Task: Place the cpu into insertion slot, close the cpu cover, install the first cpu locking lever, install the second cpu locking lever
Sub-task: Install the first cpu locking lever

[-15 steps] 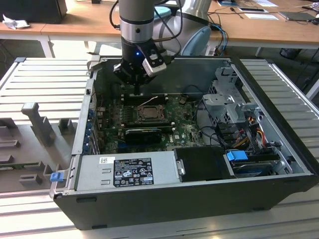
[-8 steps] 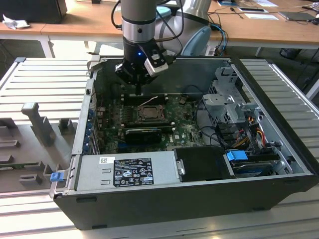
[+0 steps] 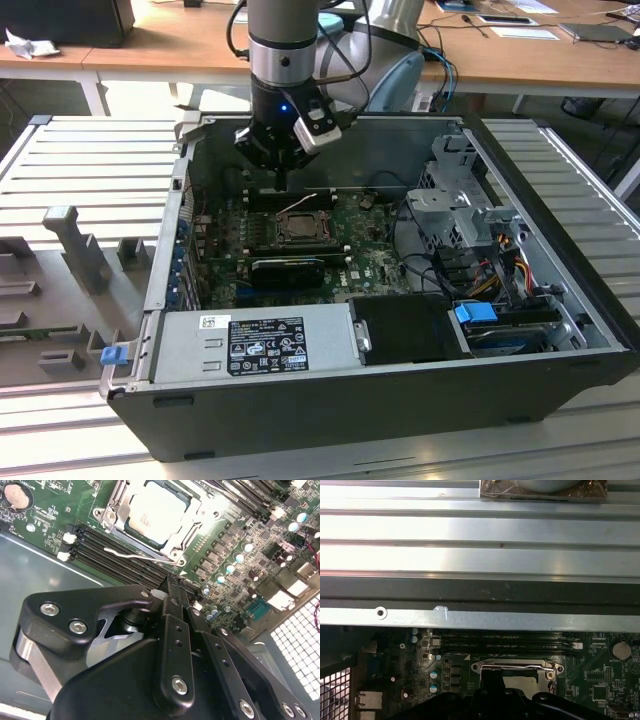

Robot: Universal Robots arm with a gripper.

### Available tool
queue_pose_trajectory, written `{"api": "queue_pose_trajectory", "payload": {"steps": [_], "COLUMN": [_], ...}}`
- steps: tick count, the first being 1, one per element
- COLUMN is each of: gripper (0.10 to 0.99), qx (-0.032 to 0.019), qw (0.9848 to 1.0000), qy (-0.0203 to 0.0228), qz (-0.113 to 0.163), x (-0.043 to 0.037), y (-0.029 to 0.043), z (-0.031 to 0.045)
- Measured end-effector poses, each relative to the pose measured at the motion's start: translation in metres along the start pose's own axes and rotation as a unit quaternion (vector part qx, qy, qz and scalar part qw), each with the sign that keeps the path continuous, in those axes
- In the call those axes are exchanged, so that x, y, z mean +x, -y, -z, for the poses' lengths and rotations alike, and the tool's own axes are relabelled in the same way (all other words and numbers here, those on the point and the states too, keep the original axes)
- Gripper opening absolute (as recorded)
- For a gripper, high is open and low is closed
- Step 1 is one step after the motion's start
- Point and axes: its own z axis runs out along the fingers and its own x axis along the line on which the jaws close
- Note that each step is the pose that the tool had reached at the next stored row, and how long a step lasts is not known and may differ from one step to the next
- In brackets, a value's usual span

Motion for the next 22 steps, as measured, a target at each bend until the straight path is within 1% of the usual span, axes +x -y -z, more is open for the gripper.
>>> {"api": "queue_pose_trajectory", "payload": {"steps": [12, 22], "gripper": [0.106, 0.106], "qx": [0.0, -0.0001], "qw": [1.0, 1.0], "qy": [0.0, 0.0001], "qz": [0.0, 0.0], "x": [-0.0068, -0.0141], "y": [0.0001, 0.0002], "z": [0.0001, -0.0003]}}
